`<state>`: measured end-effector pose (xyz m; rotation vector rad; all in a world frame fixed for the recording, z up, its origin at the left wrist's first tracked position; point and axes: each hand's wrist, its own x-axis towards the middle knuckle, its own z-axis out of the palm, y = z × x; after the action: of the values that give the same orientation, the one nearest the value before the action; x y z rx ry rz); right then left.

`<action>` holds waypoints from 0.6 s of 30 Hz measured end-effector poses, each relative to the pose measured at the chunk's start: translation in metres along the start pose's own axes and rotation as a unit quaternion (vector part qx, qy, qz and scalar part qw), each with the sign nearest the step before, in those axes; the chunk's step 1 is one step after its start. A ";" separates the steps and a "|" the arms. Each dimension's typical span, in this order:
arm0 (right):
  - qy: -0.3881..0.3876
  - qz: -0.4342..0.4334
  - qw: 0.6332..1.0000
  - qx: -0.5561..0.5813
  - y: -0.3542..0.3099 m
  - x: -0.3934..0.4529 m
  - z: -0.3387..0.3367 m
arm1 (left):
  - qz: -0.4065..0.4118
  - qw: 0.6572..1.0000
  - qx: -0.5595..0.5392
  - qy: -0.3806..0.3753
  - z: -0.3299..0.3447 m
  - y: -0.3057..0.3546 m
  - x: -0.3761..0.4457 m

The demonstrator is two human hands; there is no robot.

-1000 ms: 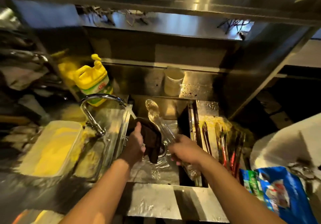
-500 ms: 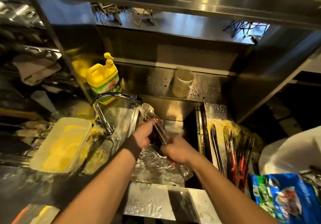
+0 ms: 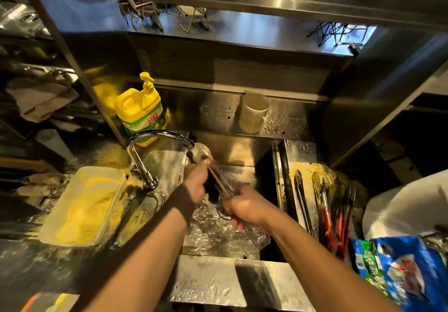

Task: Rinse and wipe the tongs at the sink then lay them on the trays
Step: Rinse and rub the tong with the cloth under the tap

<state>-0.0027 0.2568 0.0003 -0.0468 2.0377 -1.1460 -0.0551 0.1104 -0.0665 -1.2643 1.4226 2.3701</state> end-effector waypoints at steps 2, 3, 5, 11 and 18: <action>0.010 -0.014 1.000 0.000 -0.001 0.002 0.000 | -0.038 0.999 -0.004 -0.033 0.003 -0.007 -0.002; 0.005 -0.019 1.000 0.003 -0.002 0.002 0.001 | -0.042 0.999 -0.001 -0.029 0.003 -0.008 -0.002; -0.011 -0.016 1.000 0.005 -0.002 -0.001 0.001 | -0.019 1.000 -0.002 -0.002 0.001 -0.004 0.006; -0.033 0.004 0.999 -0.012 -0.002 -0.014 -0.027 | 0.043 0.996 0.062 0.046 0.006 -0.008 0.023; -0.026 0.025 0.996 -0.083 0.008 -0.022 -0.051 | 0.203 0.956 0.189 0.092 -0.009 -0.014 0.040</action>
<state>-0.0176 0.3059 0.0226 -0.1070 2.0717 -0.9346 -0.0697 0.0989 -0.1058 -1.2013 2.2524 2.0738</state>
